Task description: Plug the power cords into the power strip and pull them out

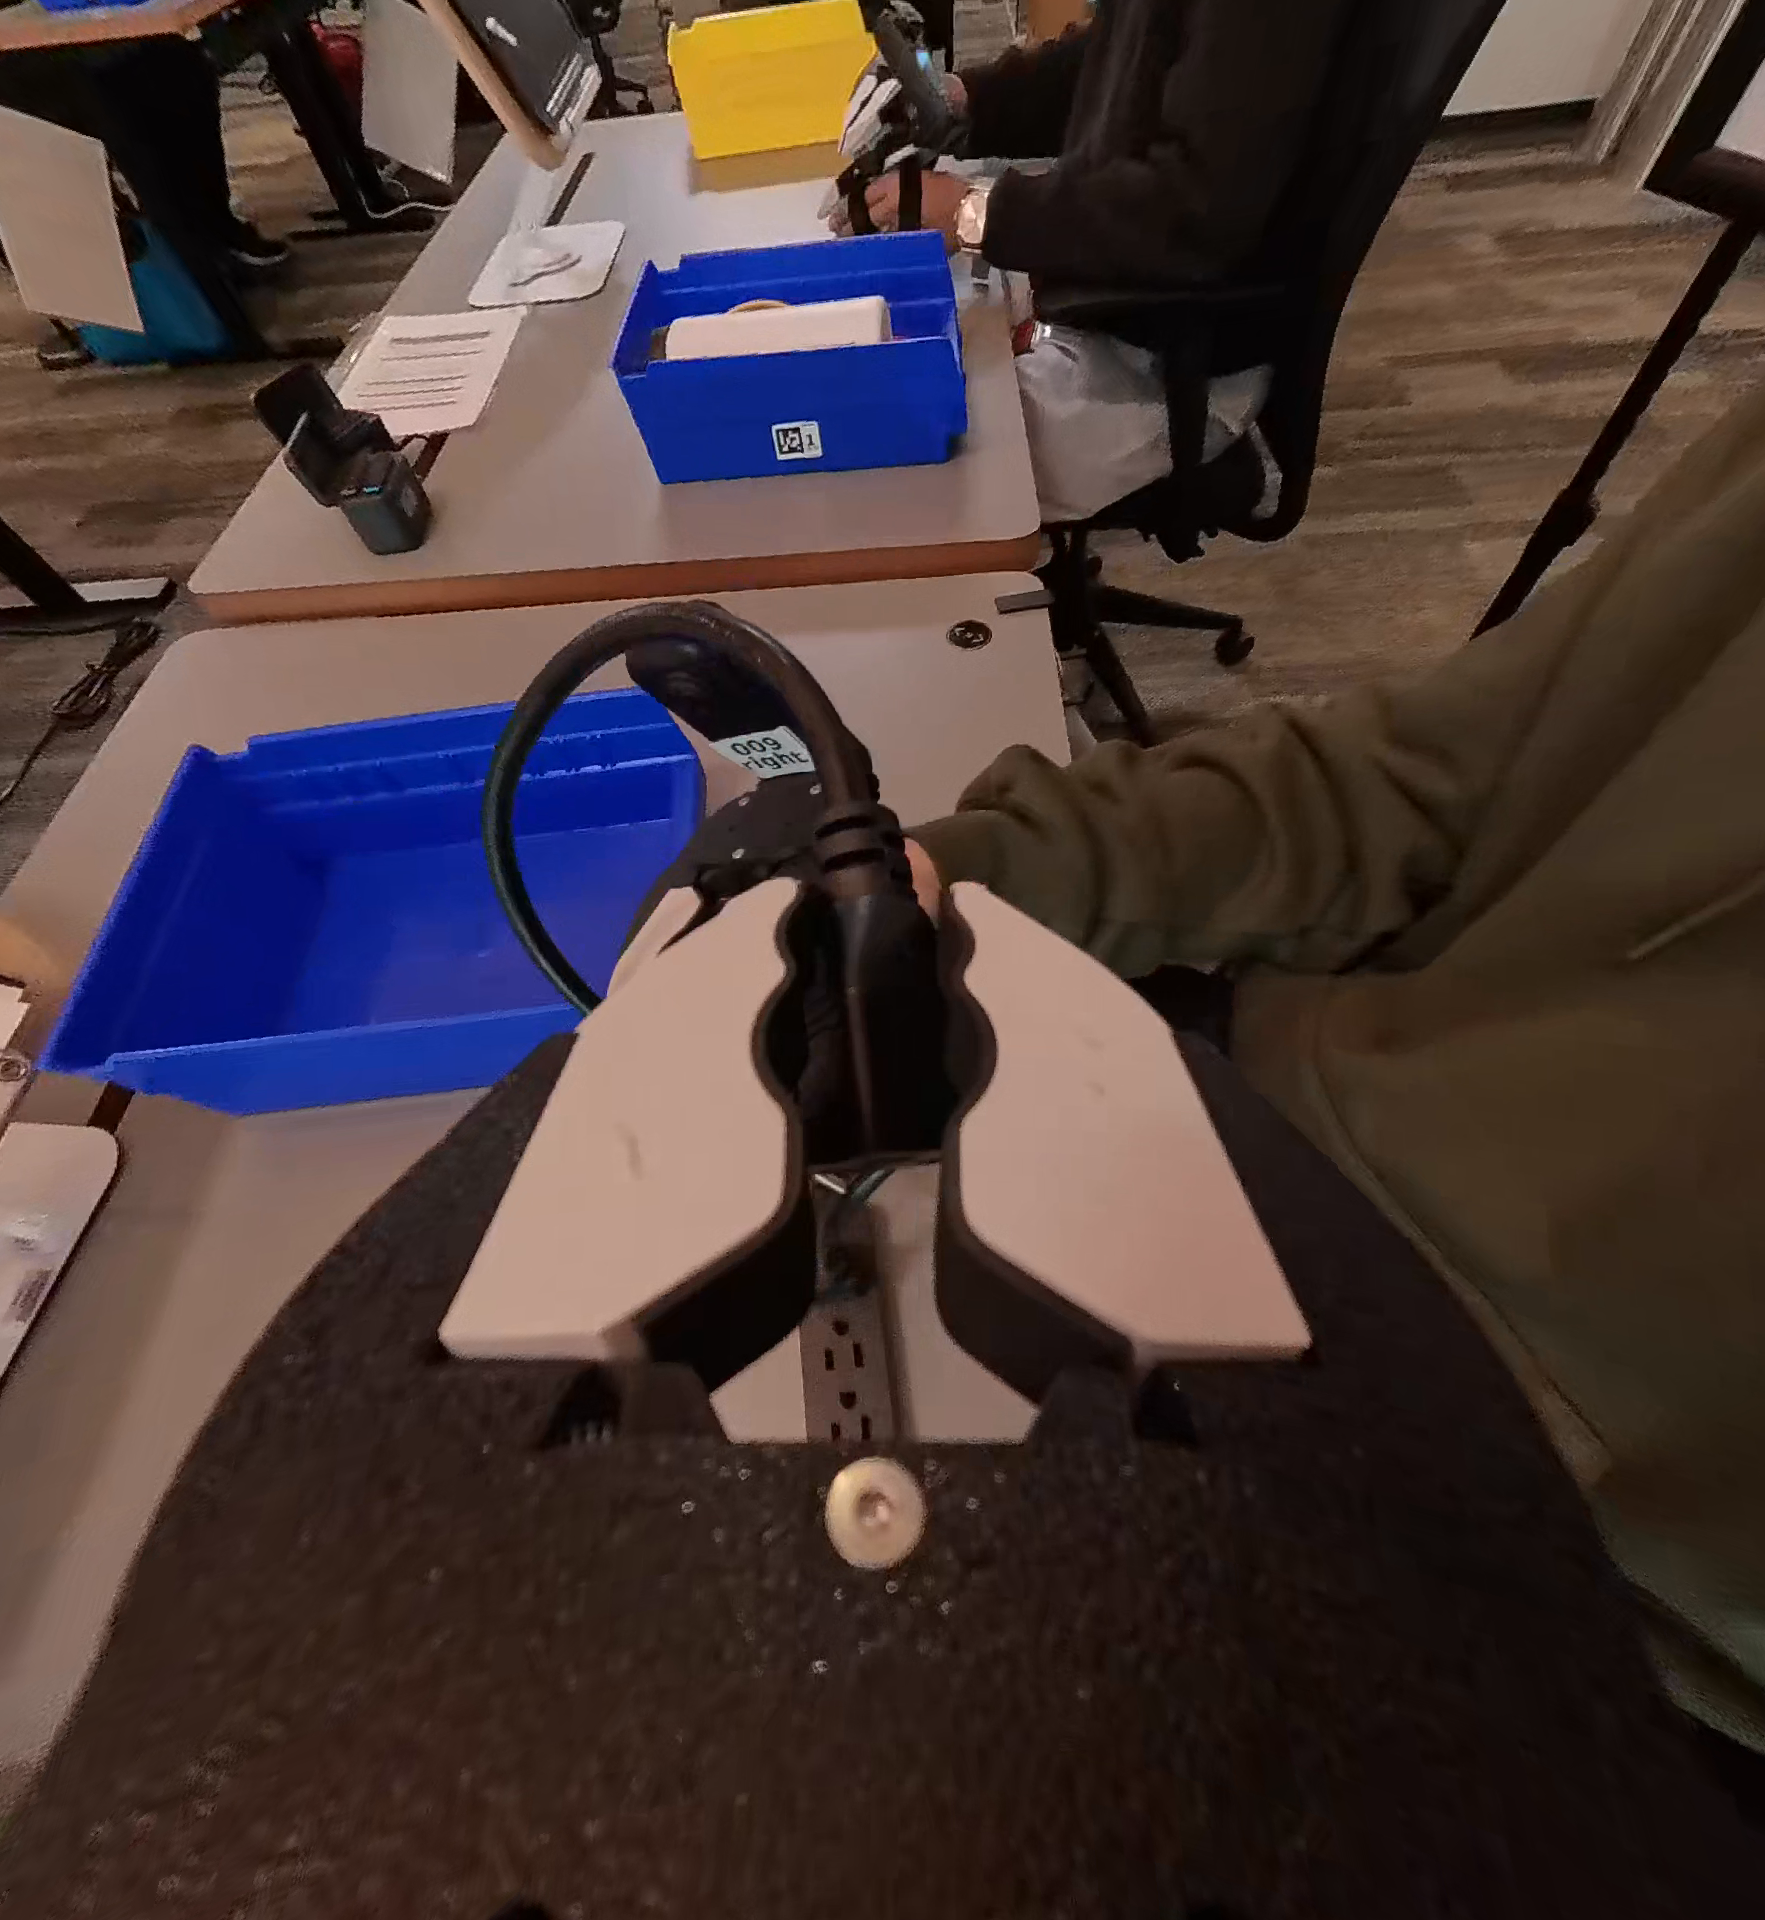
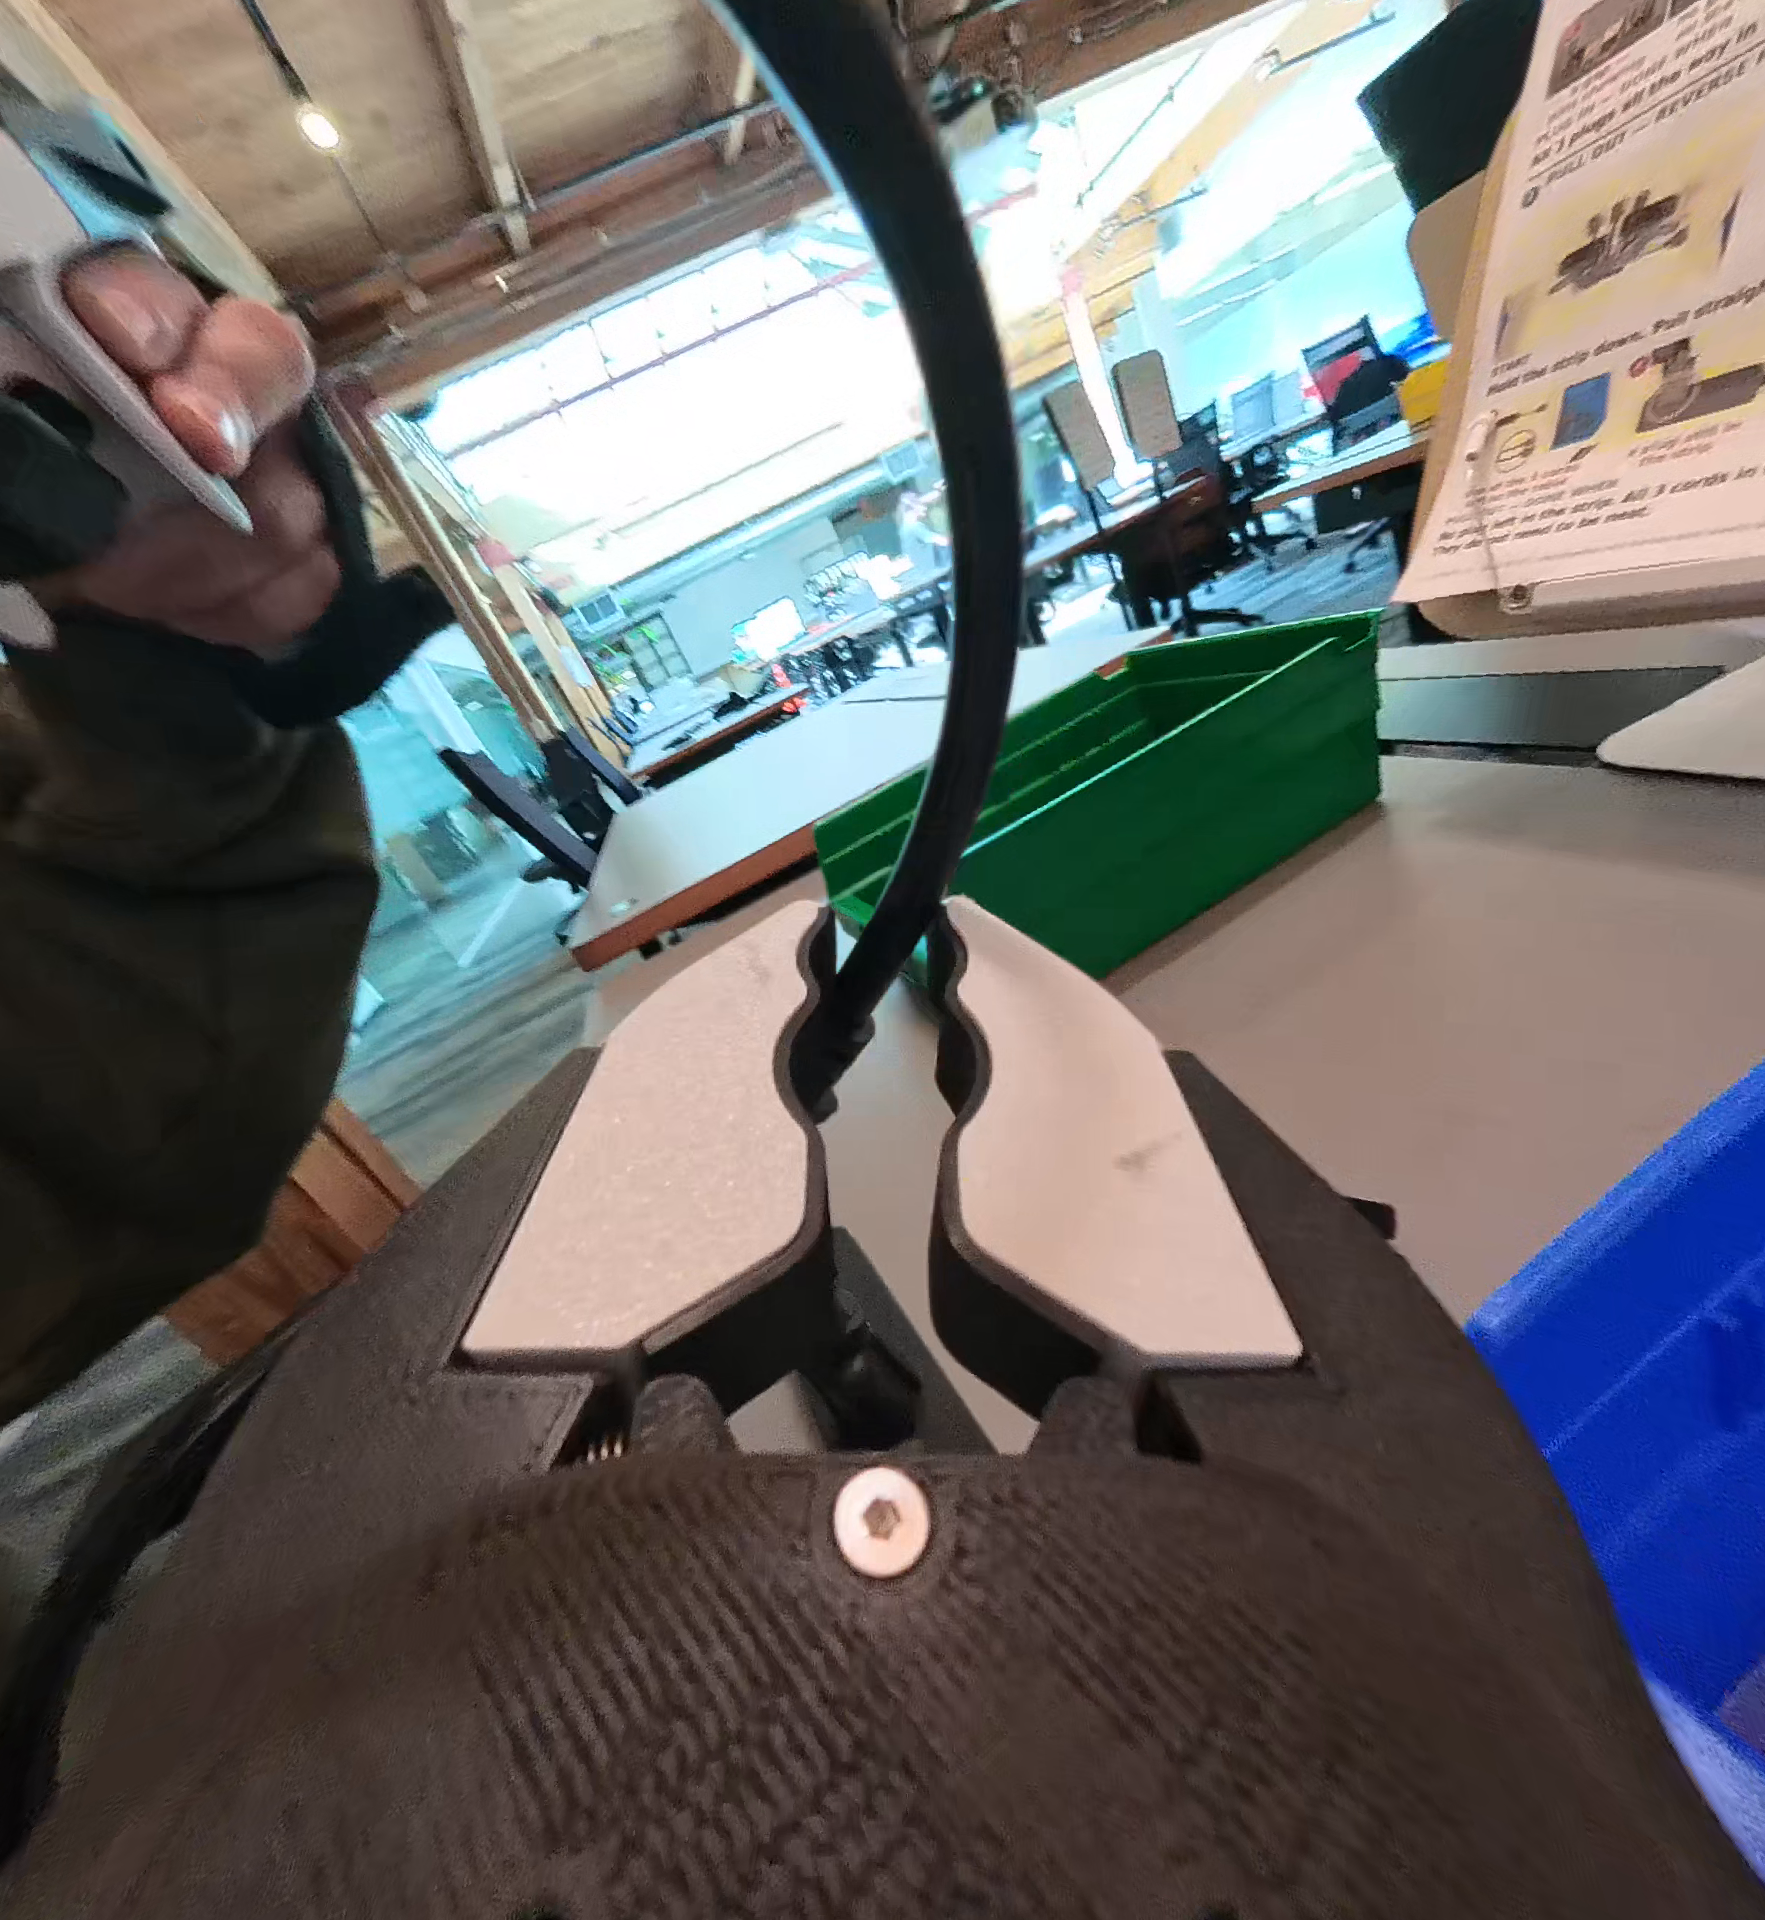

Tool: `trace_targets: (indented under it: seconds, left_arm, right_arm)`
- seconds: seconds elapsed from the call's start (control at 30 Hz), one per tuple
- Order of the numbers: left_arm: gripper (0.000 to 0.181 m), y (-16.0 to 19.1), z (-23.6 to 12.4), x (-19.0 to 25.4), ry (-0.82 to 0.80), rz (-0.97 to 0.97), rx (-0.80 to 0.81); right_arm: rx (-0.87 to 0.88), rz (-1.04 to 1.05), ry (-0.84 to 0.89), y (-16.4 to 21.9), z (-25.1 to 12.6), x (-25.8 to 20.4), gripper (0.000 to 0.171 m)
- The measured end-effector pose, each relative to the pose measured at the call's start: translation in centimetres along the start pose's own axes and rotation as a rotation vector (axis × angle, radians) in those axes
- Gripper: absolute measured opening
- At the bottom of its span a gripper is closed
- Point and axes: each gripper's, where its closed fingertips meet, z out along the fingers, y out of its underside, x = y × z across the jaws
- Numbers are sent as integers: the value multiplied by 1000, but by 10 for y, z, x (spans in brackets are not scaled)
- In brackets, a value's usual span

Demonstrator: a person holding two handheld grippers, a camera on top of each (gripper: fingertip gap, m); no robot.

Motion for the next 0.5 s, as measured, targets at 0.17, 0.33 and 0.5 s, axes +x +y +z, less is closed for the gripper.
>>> trace_targets:
  seconds: [0.17, 0.33, 0.5]
  left_arm:
    - [19, 3, -9, -14, -47, -23, 118]
    - [22, 8, -31, -10, -26, -38, 334]
    - [20, 52, -29, -37, -211, -97, 256]
  right_arm:
    - [90, 77, -26, -24, -10, 2, 11]
    - [163, -8, -149, -58, -19, -24, 9]
    - [-5, -214, -207, -47, 5, -55, 11]
